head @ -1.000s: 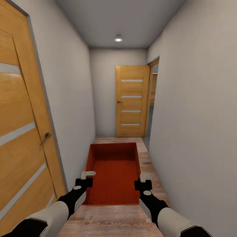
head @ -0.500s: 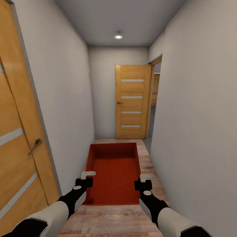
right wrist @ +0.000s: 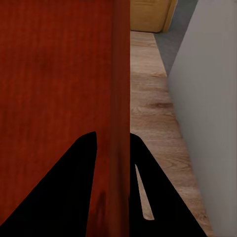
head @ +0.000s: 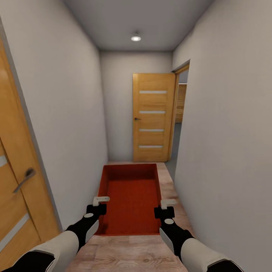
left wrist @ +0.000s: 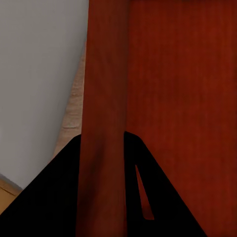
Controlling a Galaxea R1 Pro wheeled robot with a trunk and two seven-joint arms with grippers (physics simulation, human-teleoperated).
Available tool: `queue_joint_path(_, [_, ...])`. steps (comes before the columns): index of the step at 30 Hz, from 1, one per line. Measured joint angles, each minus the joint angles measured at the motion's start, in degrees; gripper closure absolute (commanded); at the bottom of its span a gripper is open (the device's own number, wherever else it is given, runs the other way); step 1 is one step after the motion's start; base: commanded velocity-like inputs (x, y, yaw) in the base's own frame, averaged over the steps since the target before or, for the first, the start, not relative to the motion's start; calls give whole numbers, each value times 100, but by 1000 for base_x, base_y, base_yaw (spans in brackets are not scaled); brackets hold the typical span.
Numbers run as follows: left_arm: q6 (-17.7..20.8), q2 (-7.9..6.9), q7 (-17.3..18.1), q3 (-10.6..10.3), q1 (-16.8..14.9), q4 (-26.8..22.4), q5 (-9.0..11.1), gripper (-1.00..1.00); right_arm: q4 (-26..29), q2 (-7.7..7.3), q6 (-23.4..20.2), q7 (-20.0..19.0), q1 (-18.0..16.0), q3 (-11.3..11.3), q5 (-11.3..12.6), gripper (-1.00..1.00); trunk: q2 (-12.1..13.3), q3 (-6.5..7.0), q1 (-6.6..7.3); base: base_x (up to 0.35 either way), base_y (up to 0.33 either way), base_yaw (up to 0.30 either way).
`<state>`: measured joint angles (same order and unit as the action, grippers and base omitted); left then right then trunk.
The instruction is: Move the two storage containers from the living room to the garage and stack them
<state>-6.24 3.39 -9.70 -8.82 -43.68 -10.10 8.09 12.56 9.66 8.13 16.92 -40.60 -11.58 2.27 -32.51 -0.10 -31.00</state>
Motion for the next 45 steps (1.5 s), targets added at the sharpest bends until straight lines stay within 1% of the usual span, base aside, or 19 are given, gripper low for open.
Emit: queue_joint_path(45, [14,6,-5,8,0,0,-10,100,-3,-6,-7,-16,0,10,0,100,0,0,0,322,0,0])
